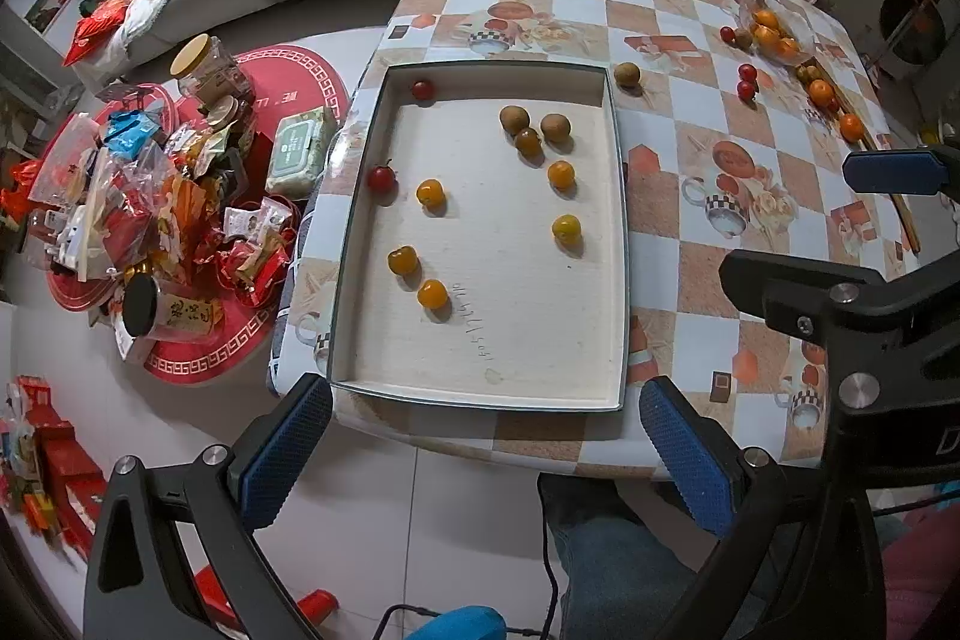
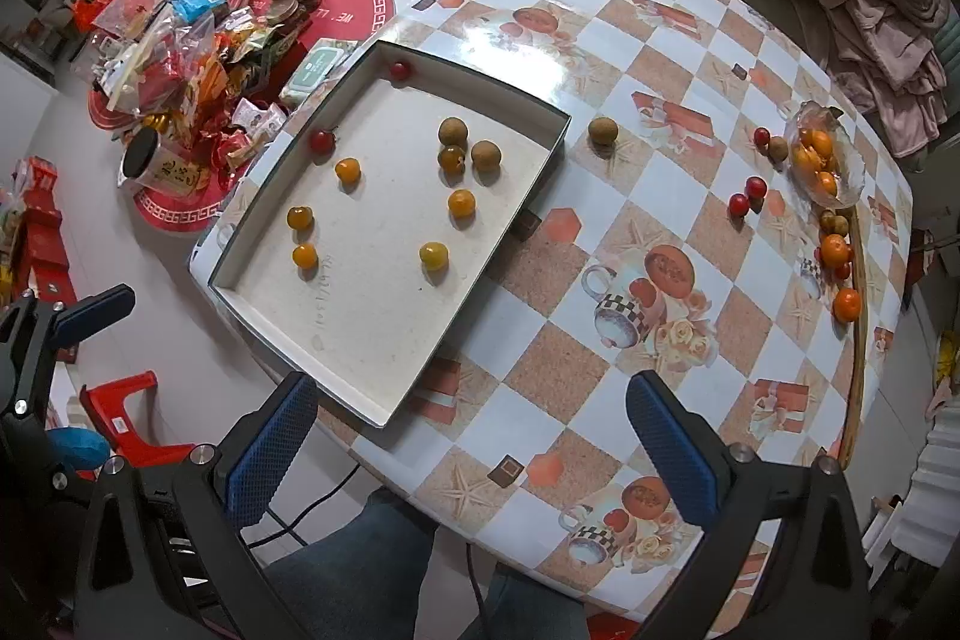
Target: Organize fruits
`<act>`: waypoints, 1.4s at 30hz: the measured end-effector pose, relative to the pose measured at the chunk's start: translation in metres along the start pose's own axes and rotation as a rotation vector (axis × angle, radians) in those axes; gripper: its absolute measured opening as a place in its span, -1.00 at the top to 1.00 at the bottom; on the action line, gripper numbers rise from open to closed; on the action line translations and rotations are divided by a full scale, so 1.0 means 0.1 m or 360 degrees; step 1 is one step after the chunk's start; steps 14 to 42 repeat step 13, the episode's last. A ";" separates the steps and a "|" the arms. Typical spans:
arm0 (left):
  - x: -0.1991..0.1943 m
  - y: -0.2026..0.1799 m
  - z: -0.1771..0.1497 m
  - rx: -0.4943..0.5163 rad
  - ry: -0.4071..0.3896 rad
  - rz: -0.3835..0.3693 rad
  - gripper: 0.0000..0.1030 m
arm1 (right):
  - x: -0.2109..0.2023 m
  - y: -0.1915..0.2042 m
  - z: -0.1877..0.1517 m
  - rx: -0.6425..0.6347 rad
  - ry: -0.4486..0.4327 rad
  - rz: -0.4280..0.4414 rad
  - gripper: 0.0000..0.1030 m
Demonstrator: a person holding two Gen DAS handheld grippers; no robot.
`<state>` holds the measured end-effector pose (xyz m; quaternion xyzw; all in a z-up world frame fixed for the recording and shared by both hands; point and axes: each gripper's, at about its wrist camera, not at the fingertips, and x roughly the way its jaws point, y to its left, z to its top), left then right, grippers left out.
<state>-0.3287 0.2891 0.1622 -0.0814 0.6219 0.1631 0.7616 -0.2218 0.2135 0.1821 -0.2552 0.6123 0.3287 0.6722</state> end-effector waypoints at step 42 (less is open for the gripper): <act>-0.01 -0.03 0.02 -0.0012 -0.0025 -0.0011 -1.00 | 0.00 0.00 0.00 -0.0001 -0.0002 -0.0001 -0.99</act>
